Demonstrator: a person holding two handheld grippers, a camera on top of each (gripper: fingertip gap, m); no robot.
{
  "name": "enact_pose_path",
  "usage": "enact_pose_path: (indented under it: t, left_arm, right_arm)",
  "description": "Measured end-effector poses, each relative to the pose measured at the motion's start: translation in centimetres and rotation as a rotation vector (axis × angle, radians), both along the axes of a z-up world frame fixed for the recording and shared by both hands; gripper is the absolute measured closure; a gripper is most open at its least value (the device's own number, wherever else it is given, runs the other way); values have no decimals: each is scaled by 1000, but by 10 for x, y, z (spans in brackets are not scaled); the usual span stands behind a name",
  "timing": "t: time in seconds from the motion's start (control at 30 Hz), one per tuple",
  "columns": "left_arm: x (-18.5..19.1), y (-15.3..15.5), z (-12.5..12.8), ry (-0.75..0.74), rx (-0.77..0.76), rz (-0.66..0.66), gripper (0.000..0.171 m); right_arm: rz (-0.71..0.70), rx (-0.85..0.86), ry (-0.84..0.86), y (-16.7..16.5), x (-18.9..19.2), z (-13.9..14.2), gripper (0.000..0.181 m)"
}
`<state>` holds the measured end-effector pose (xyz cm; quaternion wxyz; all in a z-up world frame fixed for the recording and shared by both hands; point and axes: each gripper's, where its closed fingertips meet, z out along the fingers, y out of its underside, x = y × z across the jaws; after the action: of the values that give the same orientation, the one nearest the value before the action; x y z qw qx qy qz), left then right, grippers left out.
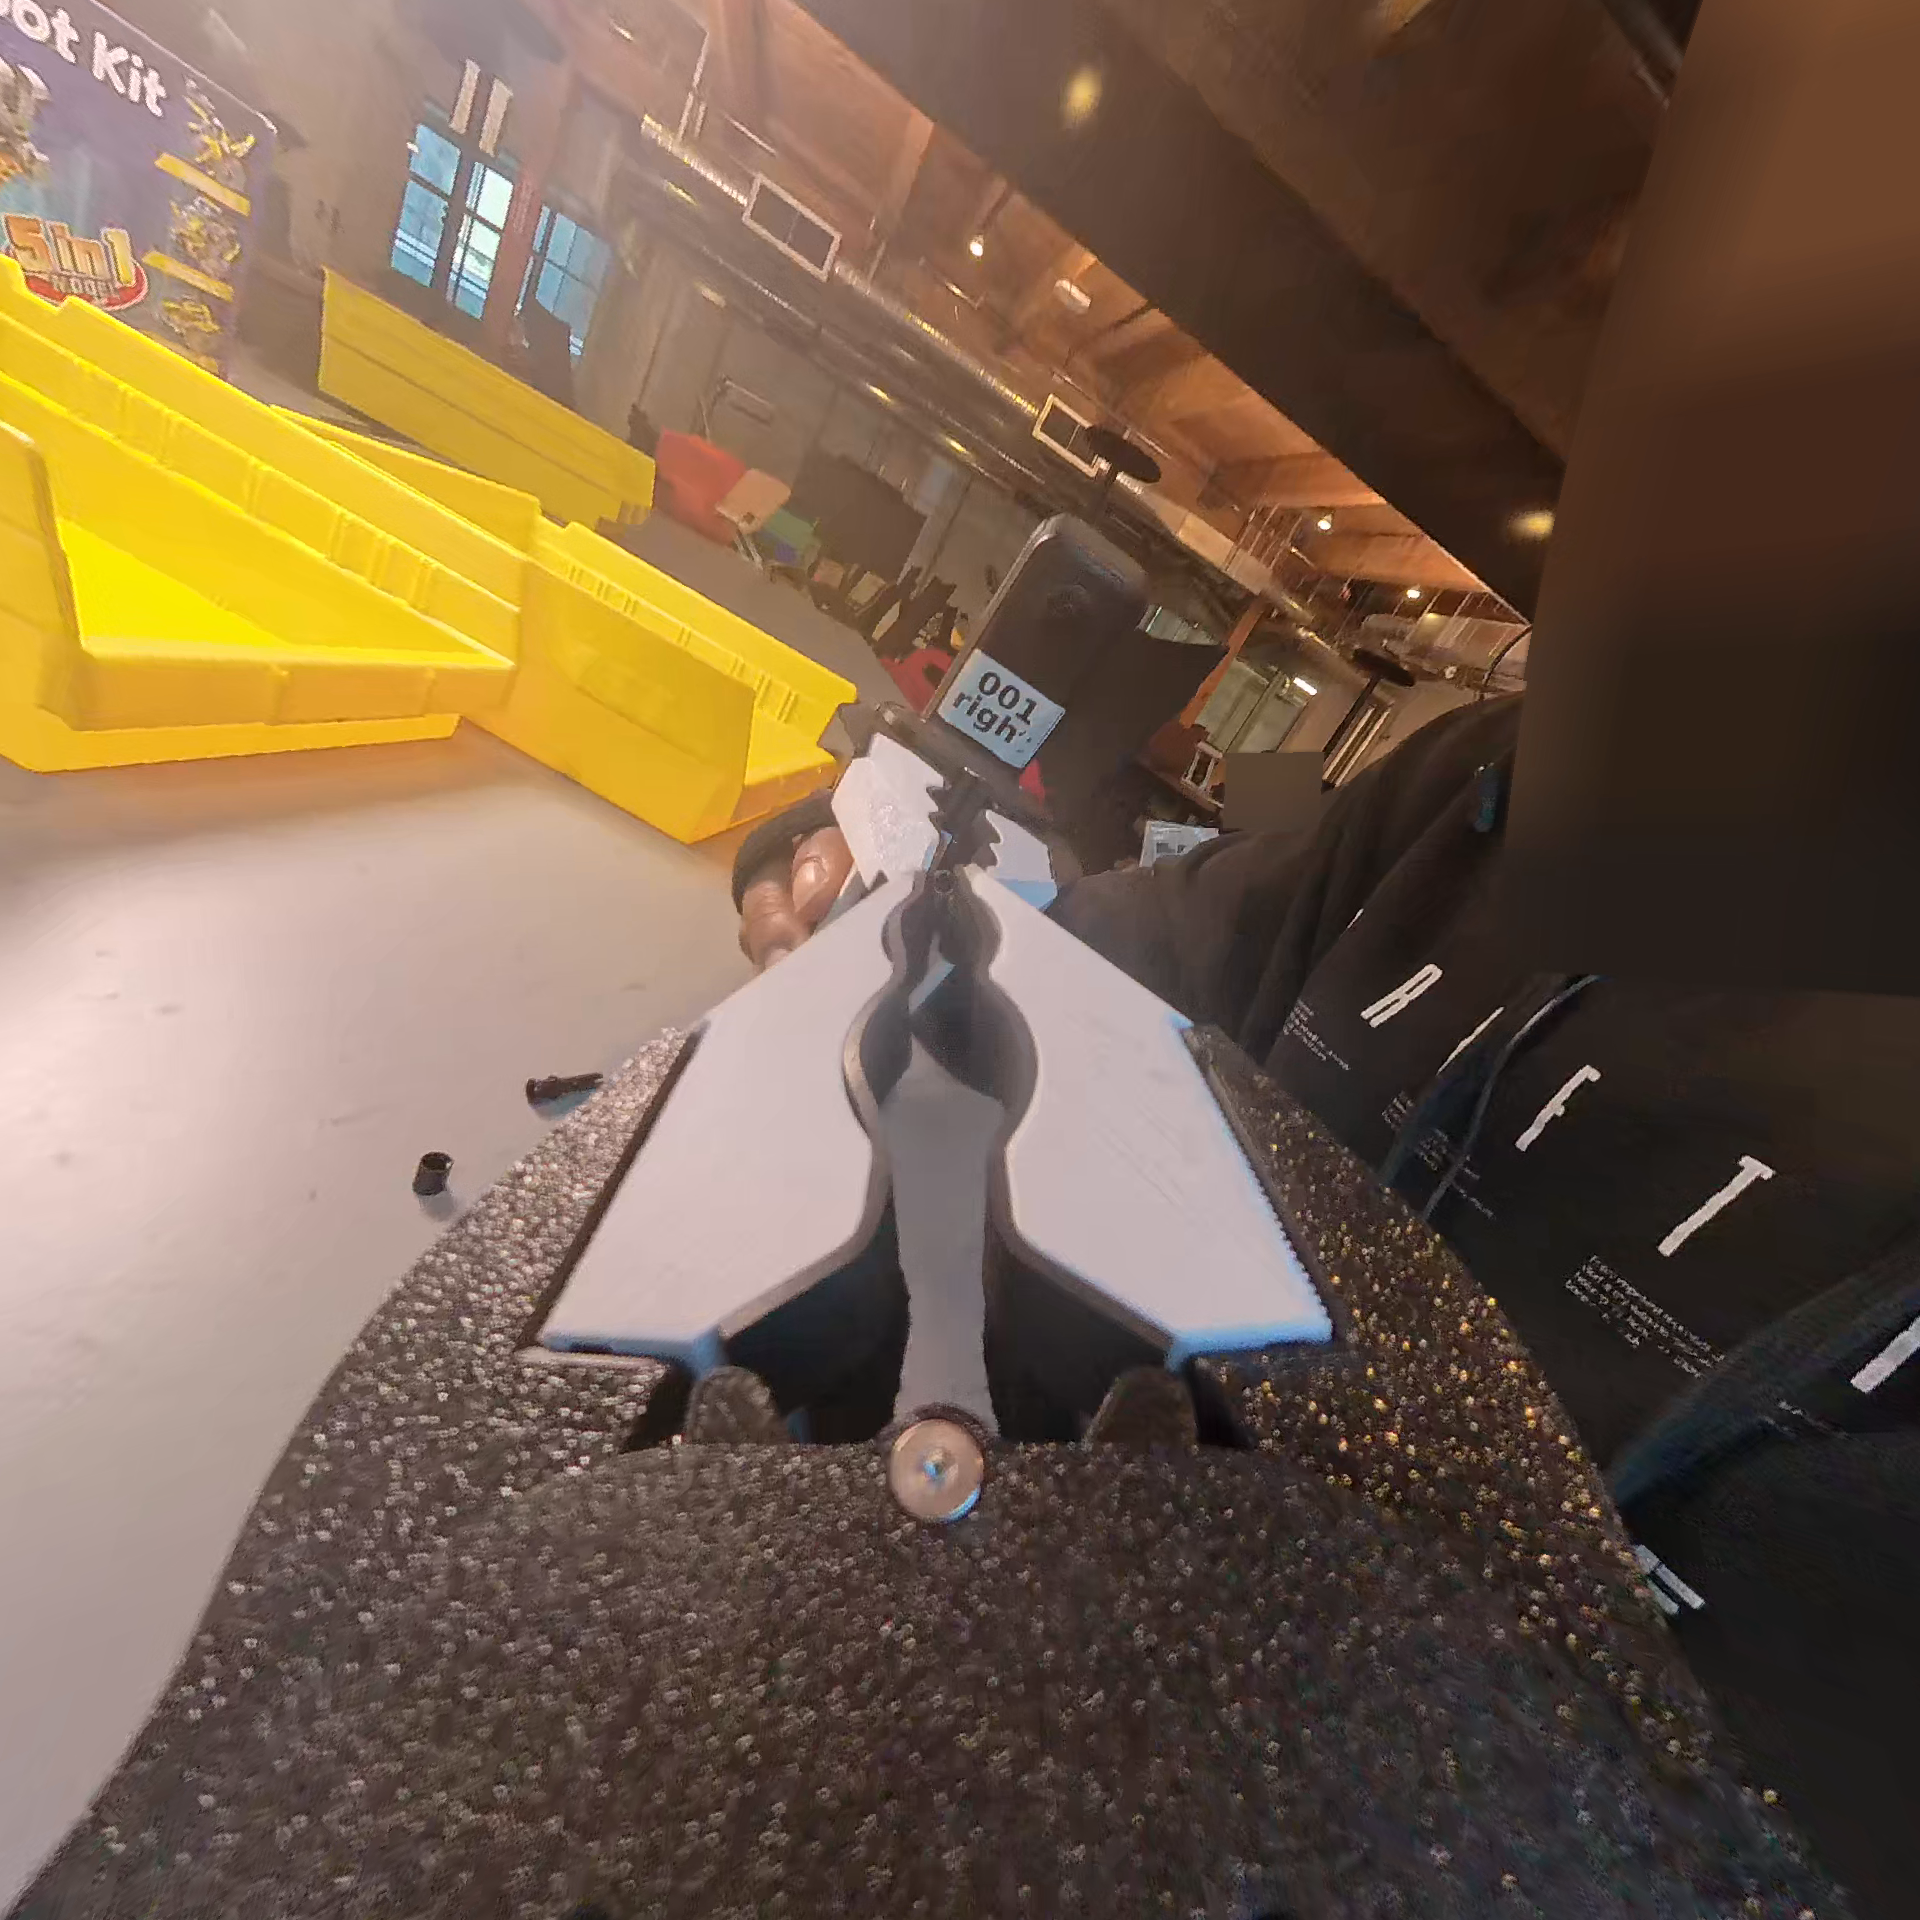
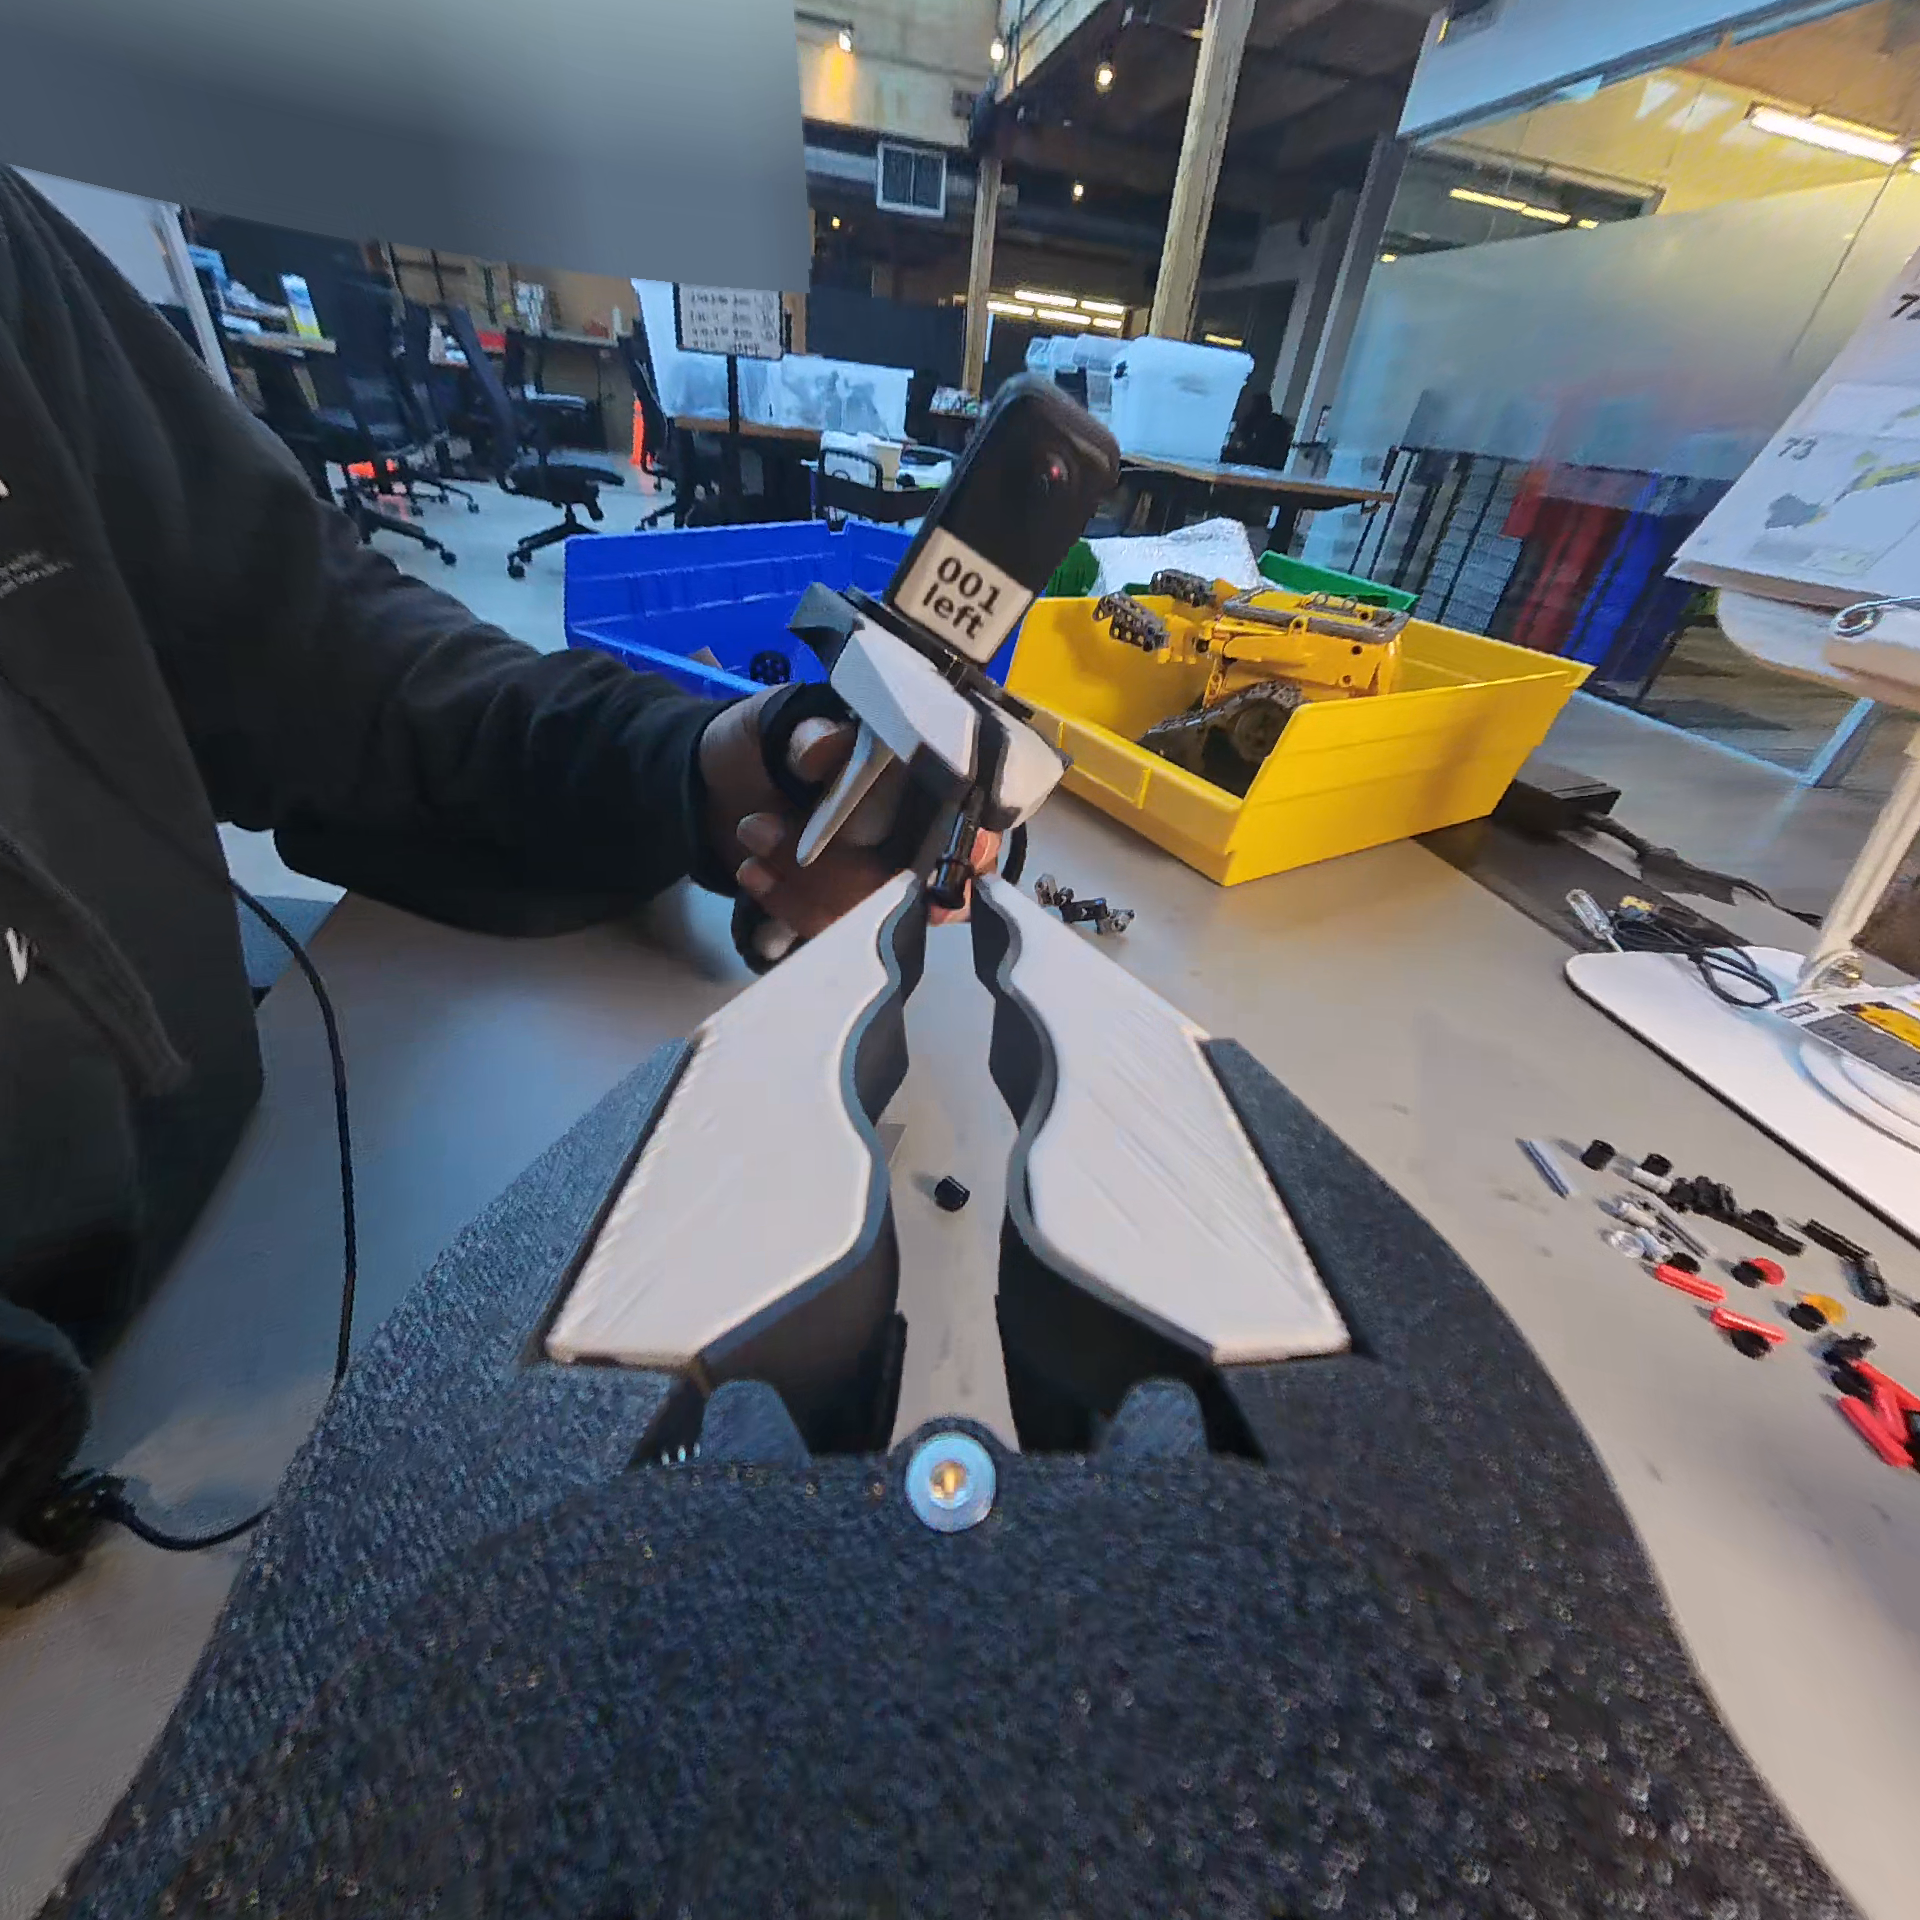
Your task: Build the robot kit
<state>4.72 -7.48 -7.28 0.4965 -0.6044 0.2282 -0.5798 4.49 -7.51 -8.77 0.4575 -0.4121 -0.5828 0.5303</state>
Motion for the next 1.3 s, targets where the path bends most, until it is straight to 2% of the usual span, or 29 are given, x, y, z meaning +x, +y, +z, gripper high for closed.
enact_pose_path:
  t: [0.2,0.43,0.53,0.63,0.7,0.9,1.07,1.3]
  left_arm:
    - [-1,0,-2,9,7,3,169]
    - [1,0,-6,42,0,-4,169]
    - [-3,4,-27,200,-47,4,168]
    - [-21,14,-80,601,-90,99,154]
    - [-25,13,-102,780,-112,118,154]
    - [-21,8,-133,958,-133,96,156]
    - [-22,9,-138,971,-136,88,165]
    - [-25,7,-141,1024,-88,69,165]
  right_arm:
    - [-4,-71,46,5,2,9,174]
    - [5,-78,47,5,3,9,175]
    - [5,-51,-47,8,2,-4,175]
    - [-62,-15,-129,24,4,-15,175]
    - [-111,8,-168,36,5,-21,175]
    - [-124,16,-236,39,3,-36,175]
    - [-110,13,-262,37,4,-41,175]
    - [-103,18,-276,37,5,-44,175]
